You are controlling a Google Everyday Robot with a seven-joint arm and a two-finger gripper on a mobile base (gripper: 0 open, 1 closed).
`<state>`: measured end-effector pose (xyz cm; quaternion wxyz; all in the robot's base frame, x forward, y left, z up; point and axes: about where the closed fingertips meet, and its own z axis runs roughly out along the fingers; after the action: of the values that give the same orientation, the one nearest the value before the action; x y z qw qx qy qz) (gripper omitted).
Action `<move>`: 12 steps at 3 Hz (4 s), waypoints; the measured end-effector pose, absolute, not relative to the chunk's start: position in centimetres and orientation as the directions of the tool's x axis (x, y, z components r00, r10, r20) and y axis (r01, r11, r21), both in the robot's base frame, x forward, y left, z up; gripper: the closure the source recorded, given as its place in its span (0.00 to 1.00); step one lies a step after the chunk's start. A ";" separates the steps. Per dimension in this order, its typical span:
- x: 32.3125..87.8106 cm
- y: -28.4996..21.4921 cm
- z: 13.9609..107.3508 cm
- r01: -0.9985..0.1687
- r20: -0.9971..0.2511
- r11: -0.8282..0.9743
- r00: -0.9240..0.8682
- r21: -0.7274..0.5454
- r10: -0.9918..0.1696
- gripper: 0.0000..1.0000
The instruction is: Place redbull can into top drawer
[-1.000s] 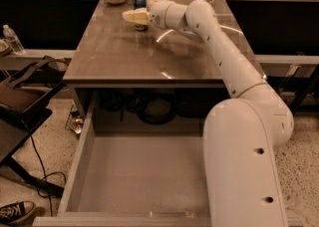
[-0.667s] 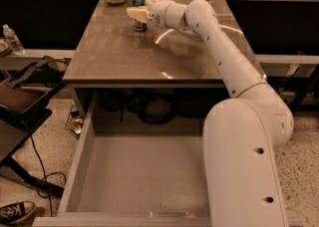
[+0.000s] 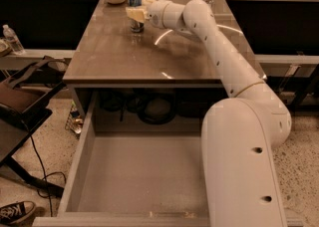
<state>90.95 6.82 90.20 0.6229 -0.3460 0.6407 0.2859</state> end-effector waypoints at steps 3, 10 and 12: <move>87.1 5.3 97.2 -0.793 -0.981 0.584 0.089 -0.175 -0.174 1.00; 55.5 -21.3 89.6 -0.732 -0.985 0.682 -0.124 0.006 -0.123 1.00; 54.3 -16.0 86.0 -0.809 -0.988 0.588 -0.105 0.017 -0.115 1.00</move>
Offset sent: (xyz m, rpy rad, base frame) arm -0.0230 -0.0057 0.0566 -0.0923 -0.0603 0.0153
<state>54.31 -16.04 86.05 0.5765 -0.3397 0.6794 0.3010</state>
